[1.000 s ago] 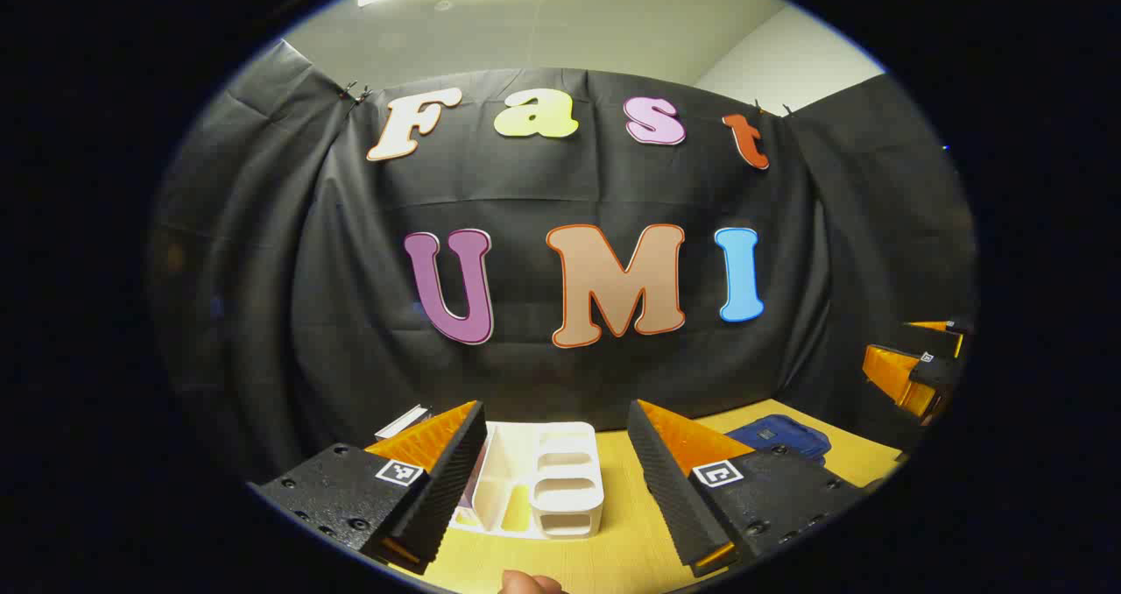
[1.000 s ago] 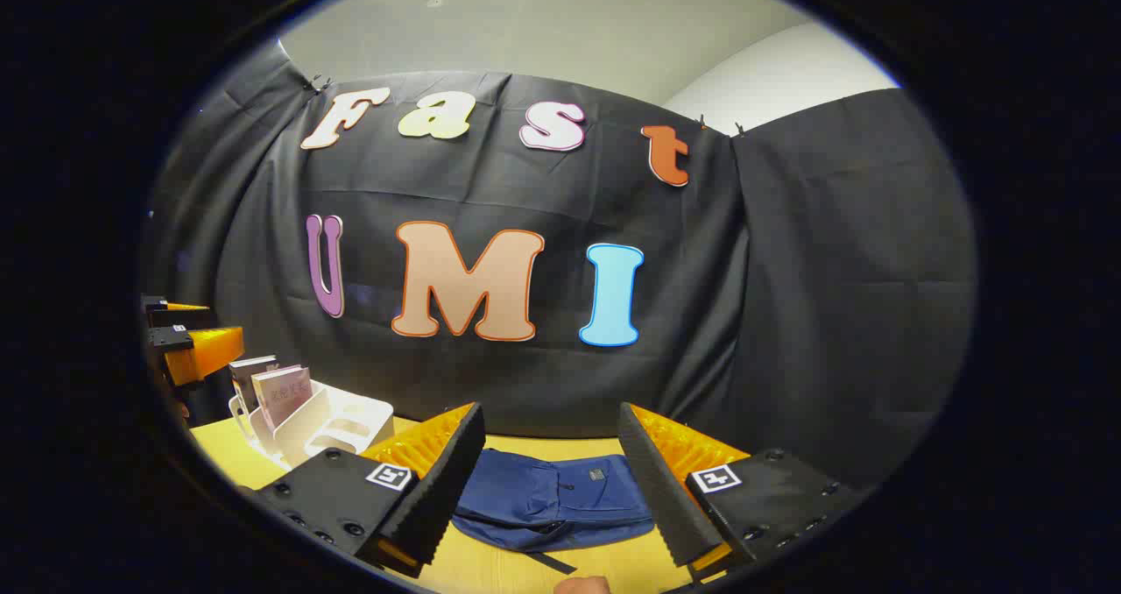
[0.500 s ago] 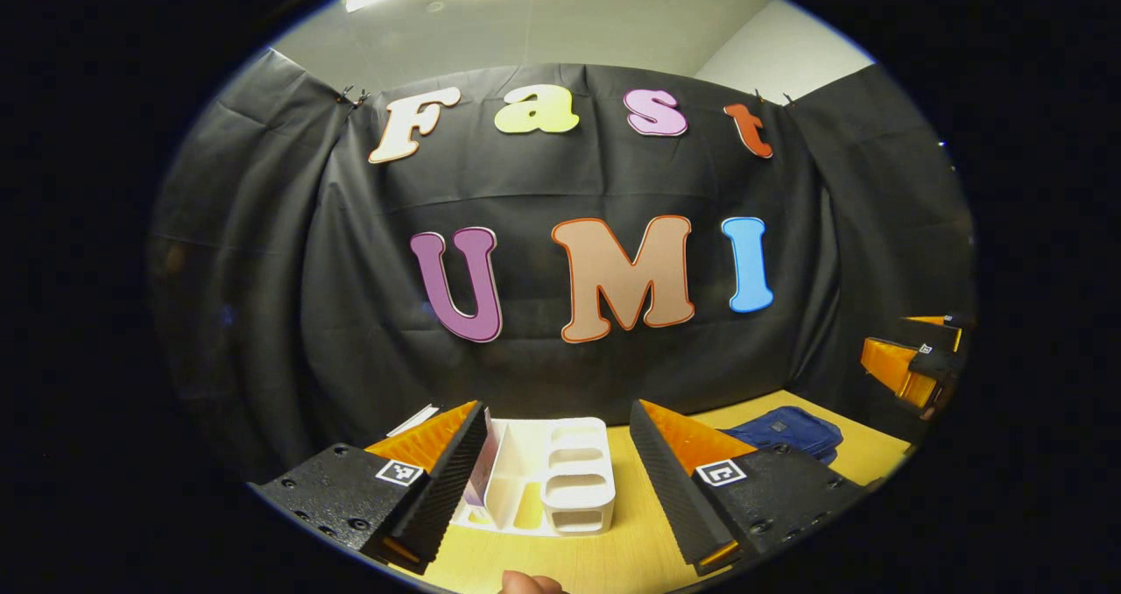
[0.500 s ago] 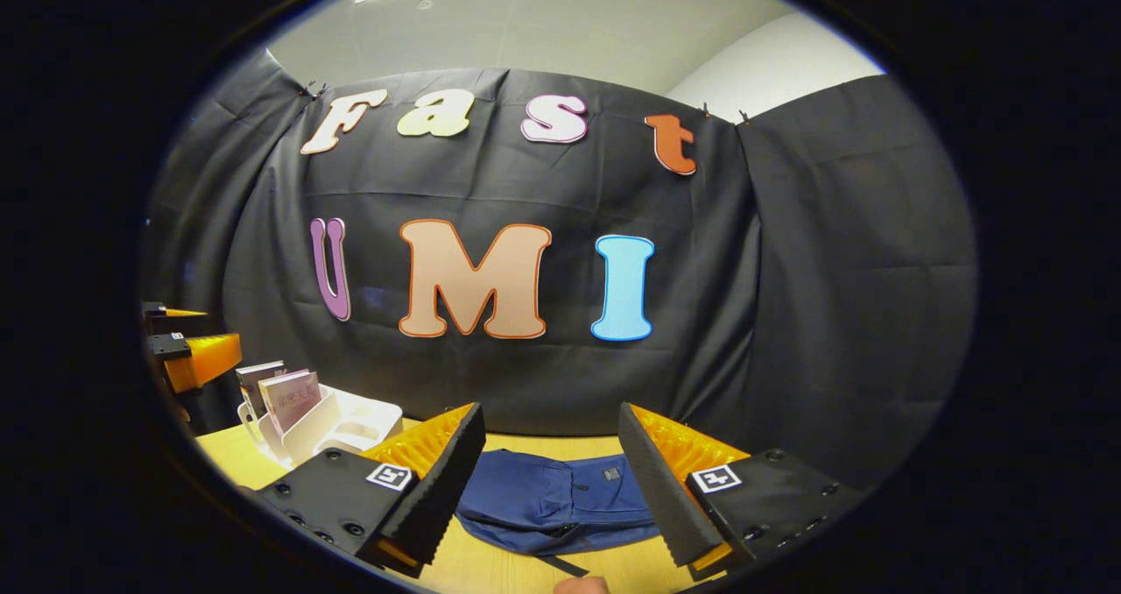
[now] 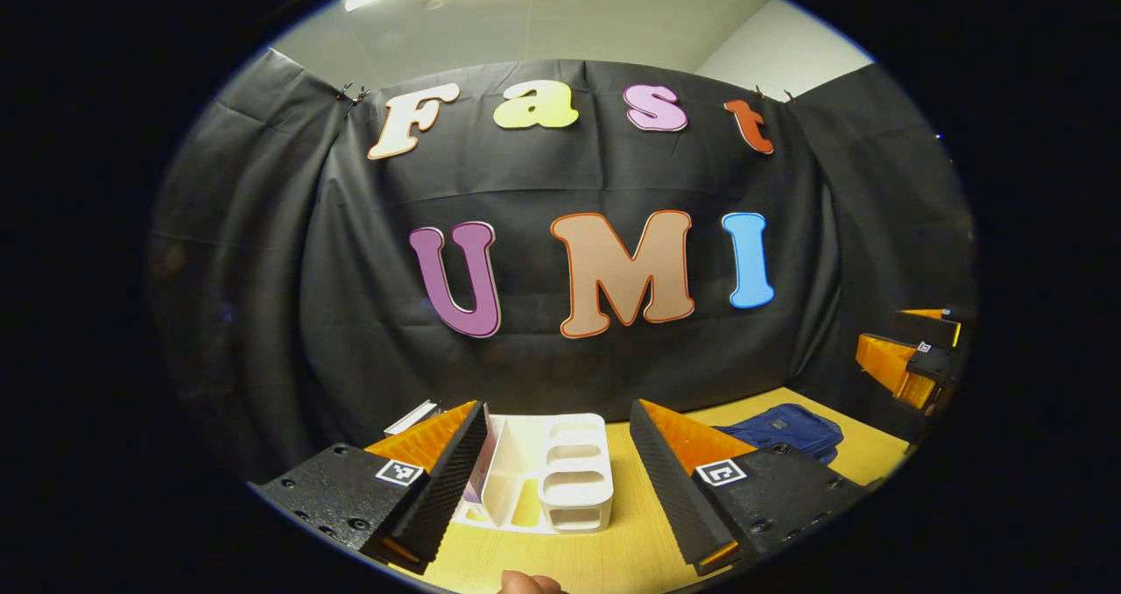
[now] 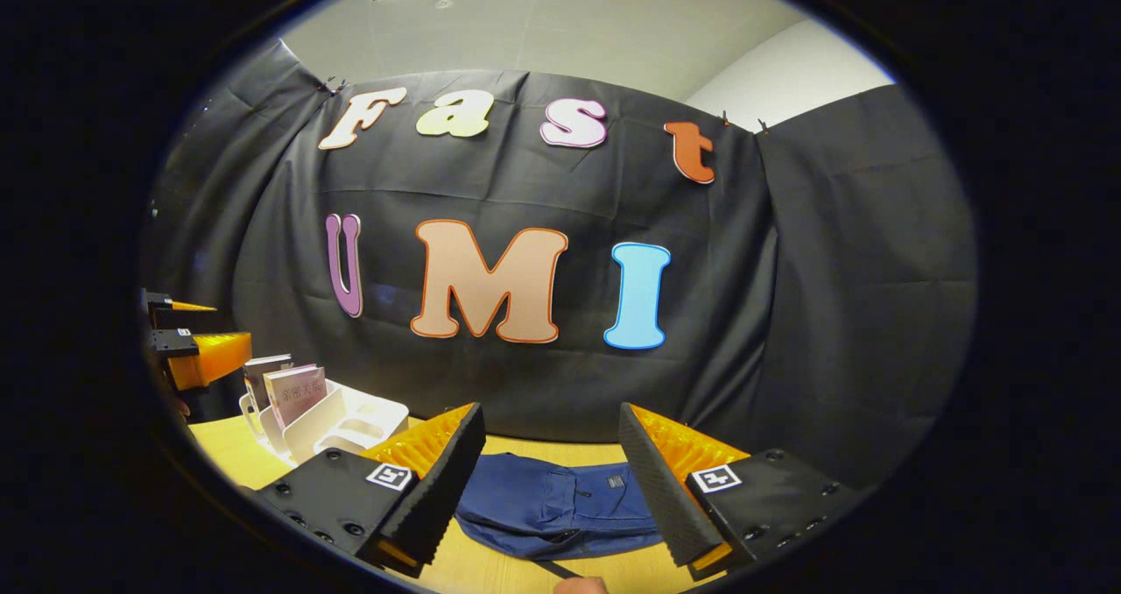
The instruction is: Open the schoolbag, grab two books from the bookshelf and put them into the schoolbag.
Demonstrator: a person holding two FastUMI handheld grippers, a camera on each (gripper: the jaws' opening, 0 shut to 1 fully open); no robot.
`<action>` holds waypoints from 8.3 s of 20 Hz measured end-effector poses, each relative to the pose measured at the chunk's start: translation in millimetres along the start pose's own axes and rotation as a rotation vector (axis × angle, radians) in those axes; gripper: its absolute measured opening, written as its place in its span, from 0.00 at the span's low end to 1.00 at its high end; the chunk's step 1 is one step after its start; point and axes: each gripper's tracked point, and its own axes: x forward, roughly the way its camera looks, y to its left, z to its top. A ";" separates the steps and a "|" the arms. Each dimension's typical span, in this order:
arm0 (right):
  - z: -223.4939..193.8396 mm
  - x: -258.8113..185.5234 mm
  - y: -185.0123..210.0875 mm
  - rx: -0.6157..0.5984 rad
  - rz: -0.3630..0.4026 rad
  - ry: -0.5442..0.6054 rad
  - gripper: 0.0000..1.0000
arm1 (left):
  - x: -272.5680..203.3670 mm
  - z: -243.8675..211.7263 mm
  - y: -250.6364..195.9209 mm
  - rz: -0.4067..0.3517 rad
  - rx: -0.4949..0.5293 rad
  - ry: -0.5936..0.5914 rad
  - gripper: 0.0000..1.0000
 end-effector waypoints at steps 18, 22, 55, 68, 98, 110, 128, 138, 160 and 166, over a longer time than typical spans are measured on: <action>-121.4 54.5 65.6 -0.623 0.278 0.096 0.88 | 33.8 -41.5 24.0 0.063 0.028 0.087 0.96; -205.3 61.4 99.5 -0.968 0.391 0.141 0.97 | 46.7 -46.0 43.3 0.063 0.040 0.097 0.96; -376.4 120.6 116.4 -1.125 0.471 0.614 0.05 | 49.1 -61.7 119.7 0.188 0.035 0.141 1.00; -330.1 127.7 106.3 -0.652 0.452 0.700 0.04 | 70.7 -59.7 107.7 0.148 0.047 0.154 0.99; -229.2 162.1 -14.3 0.526 0.080 0.608 0.01 | 178.9 -115.8 133.8 -0.043 0.058 0.568 0.97; -228.5 159.5 -21.7 0.525 0.054 0.589 0.01 | 213.3 -193.1 165.9 -0.120 0.129 1.021 0.97; -229.4 159.9 -22.9 0.535 0.028 0.594 0.01 | 183.6 -245.6 148.1 -0.185 0.072 1.448 0.41; -230.8 163.1 -21.0 0.530 0.035 0.607 0.01 | 186.1 -222.3 149.4 -0.249 0.086 1.366 0.34; -225.1 161.1 -26.5 0.537 0.020 0.604 0.03 | 182.4 -77.6 195.7 -0.226 -0.356 0.957 0.31; -224.2 160.4 -27.6 0.552 0.014 0.607 0.03 | 169.2 -54.8 179.8 -0.306 -0.564 0.885 0.31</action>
